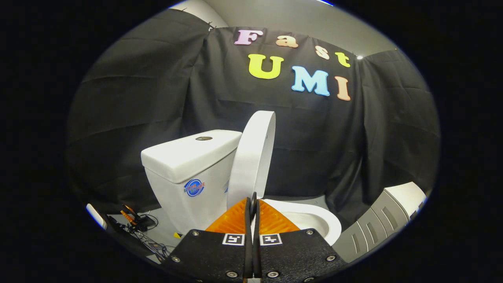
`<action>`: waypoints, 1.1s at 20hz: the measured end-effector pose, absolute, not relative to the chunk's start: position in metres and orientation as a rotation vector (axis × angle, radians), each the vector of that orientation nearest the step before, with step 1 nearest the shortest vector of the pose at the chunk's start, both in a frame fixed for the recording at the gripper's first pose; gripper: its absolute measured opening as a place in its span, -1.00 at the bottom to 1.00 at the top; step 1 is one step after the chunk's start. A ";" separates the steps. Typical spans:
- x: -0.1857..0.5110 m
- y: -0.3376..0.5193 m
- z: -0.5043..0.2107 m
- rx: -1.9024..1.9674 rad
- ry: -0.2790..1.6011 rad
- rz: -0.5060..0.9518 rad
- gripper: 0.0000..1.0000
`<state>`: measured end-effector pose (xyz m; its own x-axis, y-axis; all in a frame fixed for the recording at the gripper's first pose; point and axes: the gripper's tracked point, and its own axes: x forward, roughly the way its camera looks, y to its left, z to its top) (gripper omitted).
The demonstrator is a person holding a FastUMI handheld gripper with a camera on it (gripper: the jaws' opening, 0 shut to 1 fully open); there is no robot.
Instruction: Open the toilet lid.
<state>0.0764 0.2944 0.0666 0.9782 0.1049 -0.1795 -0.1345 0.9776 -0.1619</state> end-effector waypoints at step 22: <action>0.086 0.358 0.066 -0.258 0.114 0.210 -1.00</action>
